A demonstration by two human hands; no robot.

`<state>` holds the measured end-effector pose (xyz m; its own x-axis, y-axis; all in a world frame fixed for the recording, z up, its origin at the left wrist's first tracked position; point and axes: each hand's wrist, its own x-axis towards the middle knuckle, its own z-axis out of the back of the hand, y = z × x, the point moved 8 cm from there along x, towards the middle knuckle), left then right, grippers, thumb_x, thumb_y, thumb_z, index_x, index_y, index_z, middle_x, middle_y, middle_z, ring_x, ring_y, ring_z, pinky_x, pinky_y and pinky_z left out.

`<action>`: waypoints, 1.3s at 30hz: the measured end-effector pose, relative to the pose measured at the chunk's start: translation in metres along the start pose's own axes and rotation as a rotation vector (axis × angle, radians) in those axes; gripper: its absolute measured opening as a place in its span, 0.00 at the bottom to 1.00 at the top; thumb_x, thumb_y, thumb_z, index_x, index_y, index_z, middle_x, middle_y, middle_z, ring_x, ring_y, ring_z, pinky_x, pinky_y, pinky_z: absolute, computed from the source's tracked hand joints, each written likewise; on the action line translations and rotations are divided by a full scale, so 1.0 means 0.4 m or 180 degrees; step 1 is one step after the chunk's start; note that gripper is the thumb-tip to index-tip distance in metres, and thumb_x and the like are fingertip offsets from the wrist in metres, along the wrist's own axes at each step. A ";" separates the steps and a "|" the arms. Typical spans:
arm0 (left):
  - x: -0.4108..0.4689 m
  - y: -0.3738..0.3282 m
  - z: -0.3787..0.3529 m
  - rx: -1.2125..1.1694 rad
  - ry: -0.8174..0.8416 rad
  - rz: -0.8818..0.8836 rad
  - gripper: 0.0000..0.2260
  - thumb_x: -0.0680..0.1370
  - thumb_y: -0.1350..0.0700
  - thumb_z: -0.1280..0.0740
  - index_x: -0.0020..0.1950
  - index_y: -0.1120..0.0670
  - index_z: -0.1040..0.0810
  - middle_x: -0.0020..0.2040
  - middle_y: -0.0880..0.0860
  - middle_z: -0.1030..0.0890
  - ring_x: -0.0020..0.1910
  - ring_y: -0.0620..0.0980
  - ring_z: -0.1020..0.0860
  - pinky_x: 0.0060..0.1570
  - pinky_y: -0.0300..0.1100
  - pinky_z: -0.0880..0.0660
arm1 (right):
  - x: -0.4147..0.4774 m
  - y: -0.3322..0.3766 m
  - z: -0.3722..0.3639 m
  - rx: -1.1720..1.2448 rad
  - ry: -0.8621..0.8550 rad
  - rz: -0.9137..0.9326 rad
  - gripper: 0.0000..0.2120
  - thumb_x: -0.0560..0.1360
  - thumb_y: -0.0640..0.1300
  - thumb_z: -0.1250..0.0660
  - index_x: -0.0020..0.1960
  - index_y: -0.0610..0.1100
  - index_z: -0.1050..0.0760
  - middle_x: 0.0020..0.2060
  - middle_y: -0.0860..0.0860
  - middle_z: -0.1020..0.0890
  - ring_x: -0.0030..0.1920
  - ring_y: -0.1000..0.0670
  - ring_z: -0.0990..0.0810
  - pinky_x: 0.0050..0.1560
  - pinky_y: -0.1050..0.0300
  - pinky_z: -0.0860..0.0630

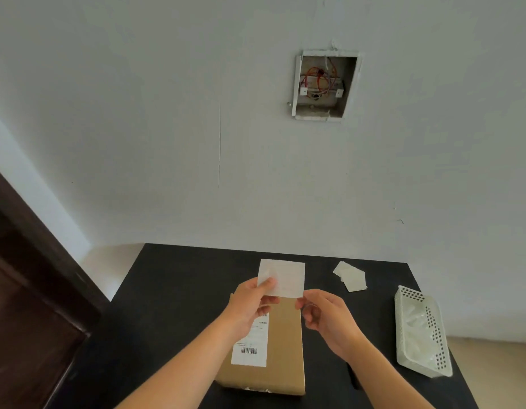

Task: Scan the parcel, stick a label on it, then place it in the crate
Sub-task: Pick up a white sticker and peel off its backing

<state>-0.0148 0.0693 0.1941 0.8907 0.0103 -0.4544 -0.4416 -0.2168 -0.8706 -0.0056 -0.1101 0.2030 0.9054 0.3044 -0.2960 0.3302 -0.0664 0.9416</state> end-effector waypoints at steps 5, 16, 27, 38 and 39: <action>-0.005 -0.015 -0.011 0.0018 0.0007 -0.0173 0.12 0.84 0.50 0.34 0.64 0.51 0.17 0.55 0.51 0.12 0.52 0.53 0.17 0.57 0.50 0.23 | 0.001 0.018 0.007 -0.0187 0.0014 0.0068 0.14 0.83 0.41 0.35 0.42 0.42 0.15 0.34 0.48 0.17 0.31 0.52 0.27 0.34 0.59 0.29; 0.003 -0.020 -0.024 0.0130 0.0207 -0.0415 0.11 0.84 0.53 0.33 0.65 0.47 0.17 0.59 0.51 0.13 0.56 0.54 0.16 0.55 0.50 0.24 | 0.013 0.027 0.034 -0.0420 -0.0118 0.0070 0.13 0.84 0.44 0.37 0.50 0.44 0.14 0.39 0.46 0.15 0.33 0.52 0.25 0.36 0.59 0.28; 0.016 -0.006 -0.024 0.0470 0.0611 -0.0181 0.14 0.79 0.55 0.33 0.64 0.55 0.19 0.59 0.57 0.14 0.61 0.56 0.17 0.62 0.54 0.22 | 0.038 0.034 0.050 -0.0109 0.0117 -0.0171 0.13 0.83 0.43 0.35 0.47 0.41 0.14 0.32 0.45 0.23 0.31 0.52 0.27 0.33 0.60 0.29; -0.019 -0.100 0.068 0.1922 -0.1467 -0.1550 0.18 0.80 0.53 0.30 0.69 0.42 0.27 0.64 0.42 0.30 0.65 0.45 0.31 0.59 0.37 0.29 | 0.045 0.004 0.005 -0.0307 0.0317 -0.0449 0.09 0.81 0.41 0.31 0.47 0.39 0.15 0.38 0.43 0.20 0.32 0.52 0.28 0.34 0.60 0.29; -0.036 -0.106 0.047 0.2062 -0.1448 -0.1830 0.16 0.80 0.52 0.30 0.65 0.40 0.27 0.62 0.41 0.31 0.64 0.43 0.32 0.58 0.34 0.30 | 0.048 0.002 -0.001 -0.0249 0.0244 -0.0423 0.09 0.81 0.41 0.31 0.45 0.40 0.14 0.37 0.44 0.20 0.32 0.52 0.27 0.35 0.59 0.28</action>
<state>-0.0108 0.0968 0.2339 0.9222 0.3517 0.1608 -0.0476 0.5159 -0.8553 0.0118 -0.1039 0.1983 0.8311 0.3773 -0.4084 0.4212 0.0524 0.9055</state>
